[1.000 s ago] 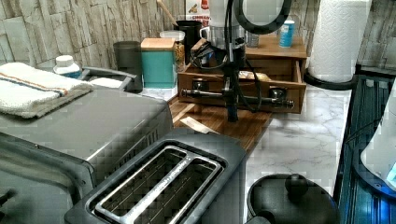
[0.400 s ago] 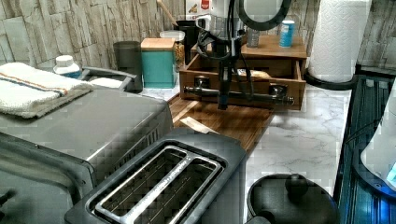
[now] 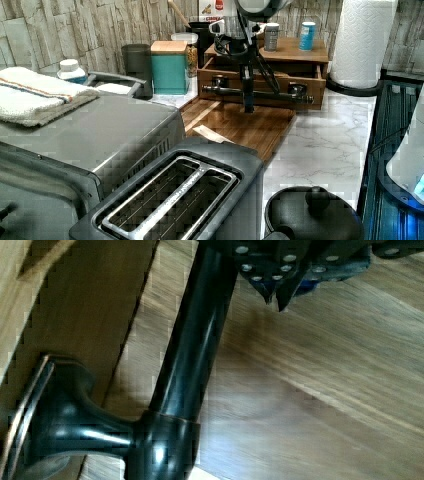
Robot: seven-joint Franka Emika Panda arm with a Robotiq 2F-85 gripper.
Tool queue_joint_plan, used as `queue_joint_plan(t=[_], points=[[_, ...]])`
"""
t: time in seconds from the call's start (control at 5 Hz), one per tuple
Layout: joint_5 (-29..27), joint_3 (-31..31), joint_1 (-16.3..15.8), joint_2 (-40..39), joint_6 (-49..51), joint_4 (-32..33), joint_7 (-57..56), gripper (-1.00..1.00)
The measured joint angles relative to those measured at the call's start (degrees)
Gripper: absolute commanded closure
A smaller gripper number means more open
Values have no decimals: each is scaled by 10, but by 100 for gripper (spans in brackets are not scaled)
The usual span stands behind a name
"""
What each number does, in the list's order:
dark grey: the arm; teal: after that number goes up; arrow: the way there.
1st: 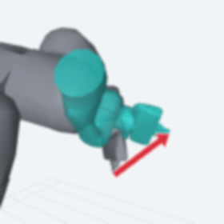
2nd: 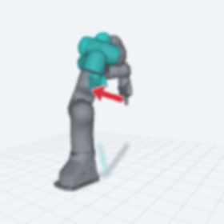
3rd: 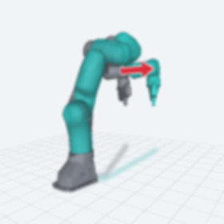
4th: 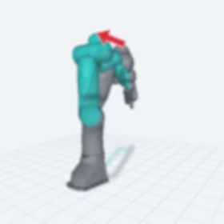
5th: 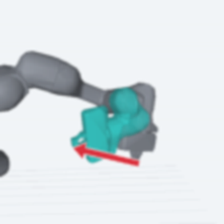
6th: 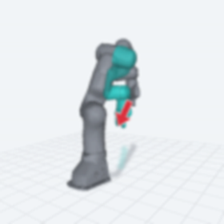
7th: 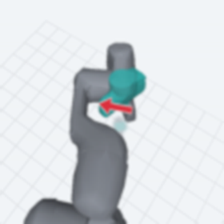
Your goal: Close the drawer.
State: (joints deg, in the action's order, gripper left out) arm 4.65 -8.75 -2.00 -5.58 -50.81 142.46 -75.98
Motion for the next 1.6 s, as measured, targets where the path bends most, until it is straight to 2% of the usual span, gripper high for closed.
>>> queue_joint_plan(t=[0.2,0.4,0.6,0.8,1.6], points=[[-29,-33,16,-42,32,-57,-45,100],[-44,-60,45,-86,64,-121,-94,100],[-89,-69,78,-122,107,-179,-157,100],[-102,-70,82,-128,130,-194,-170,100],[-101,-72,81,-129,132,-195,-168,100]])
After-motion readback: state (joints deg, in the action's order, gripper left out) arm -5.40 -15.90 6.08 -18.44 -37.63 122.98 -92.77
